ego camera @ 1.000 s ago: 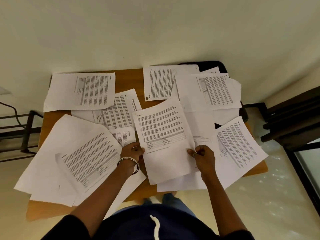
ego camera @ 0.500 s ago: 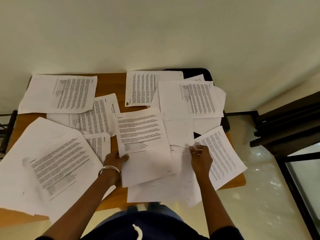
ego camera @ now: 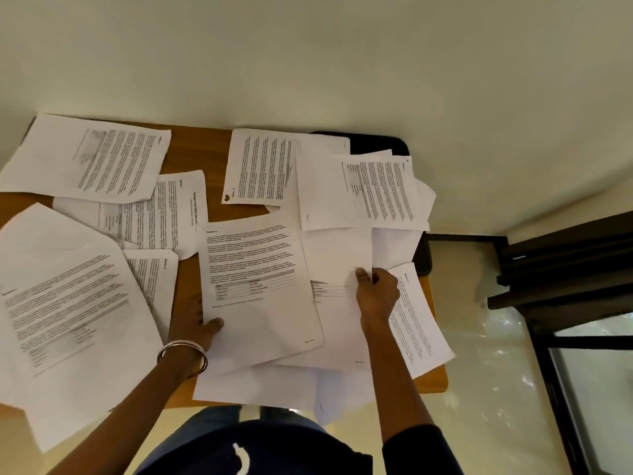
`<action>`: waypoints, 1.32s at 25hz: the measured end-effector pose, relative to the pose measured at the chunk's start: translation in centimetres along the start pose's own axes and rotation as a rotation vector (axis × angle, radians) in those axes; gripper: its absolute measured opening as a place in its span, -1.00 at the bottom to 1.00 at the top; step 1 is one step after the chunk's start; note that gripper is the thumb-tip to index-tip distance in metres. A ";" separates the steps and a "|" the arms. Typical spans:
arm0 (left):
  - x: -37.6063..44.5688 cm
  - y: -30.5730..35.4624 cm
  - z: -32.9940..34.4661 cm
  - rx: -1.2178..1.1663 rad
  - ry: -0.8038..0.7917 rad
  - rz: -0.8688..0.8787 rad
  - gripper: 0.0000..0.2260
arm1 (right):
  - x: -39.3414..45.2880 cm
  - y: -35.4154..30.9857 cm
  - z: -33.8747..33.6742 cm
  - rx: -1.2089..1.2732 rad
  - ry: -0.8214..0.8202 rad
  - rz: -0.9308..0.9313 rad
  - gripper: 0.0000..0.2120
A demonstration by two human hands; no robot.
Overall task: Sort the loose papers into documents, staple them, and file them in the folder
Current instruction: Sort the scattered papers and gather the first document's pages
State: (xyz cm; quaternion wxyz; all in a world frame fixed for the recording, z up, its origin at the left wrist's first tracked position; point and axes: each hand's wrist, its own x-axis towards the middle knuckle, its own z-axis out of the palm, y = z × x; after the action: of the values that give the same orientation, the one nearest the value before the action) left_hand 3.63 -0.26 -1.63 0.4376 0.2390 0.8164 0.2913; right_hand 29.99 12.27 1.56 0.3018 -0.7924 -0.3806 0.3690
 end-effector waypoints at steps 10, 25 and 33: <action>0.0 -0.1 1.5 0.113 0.092 0.037 -0.45 | 3.5 1.3 -3.3 -0.399 -0.026 -0.101 -0.66; -1.1 1.2 0.6 -0.101 0.046 -0.022 -0.51 | 6.2 -3.2 6.9 -0.943 -0.404 -0.607 -0.30; -1.0 2.1 1.5 0.142 0.017 0.078 -0.46 | 2.1 3.4 3.2 -0.422 -0.009 -0.821 -0.51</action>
State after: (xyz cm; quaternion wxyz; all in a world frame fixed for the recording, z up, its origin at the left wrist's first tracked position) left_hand 5.69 0.99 -0.23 0.4007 0.2987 0.8289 0.2513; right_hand 29.60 12.86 -3.59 0.2533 -0.6186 -0.7311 0.1368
